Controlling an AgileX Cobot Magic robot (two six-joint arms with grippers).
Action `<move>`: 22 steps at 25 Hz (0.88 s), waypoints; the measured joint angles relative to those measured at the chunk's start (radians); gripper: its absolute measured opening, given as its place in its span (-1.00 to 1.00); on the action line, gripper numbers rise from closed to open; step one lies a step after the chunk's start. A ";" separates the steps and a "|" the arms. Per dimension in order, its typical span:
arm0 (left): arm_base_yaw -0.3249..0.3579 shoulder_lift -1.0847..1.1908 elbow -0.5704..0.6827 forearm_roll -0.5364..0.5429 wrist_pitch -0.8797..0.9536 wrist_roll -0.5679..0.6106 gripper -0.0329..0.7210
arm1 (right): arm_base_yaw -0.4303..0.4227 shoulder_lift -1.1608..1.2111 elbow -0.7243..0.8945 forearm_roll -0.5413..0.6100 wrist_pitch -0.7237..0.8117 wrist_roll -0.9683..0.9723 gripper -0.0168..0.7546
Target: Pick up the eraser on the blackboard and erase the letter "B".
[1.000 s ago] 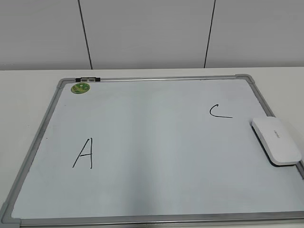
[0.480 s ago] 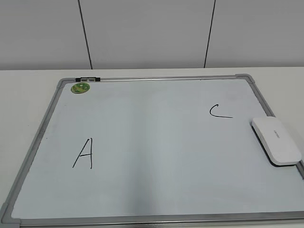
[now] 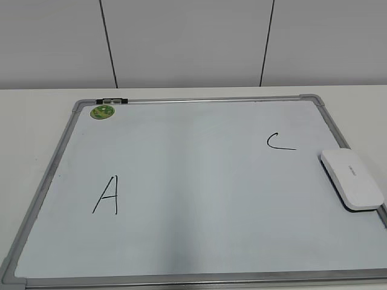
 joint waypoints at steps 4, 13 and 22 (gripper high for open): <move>0.000 0.000 0.000 0.000 0.000 0.000 0.22 | 0.000 0.000 0.000 -0.002 0.001 0.000 0.43; 0.000 0.000 0.000 0.000 0.000 0.000 0.22 | 0.000 0.000 0.000 -0.003 0.001 0.000 0.43; 0.000 0.000 0.000 0.000 0.000 0.000 0.22 | 0.000 0.000 0.000 -0.004 0.001 0.000 0.43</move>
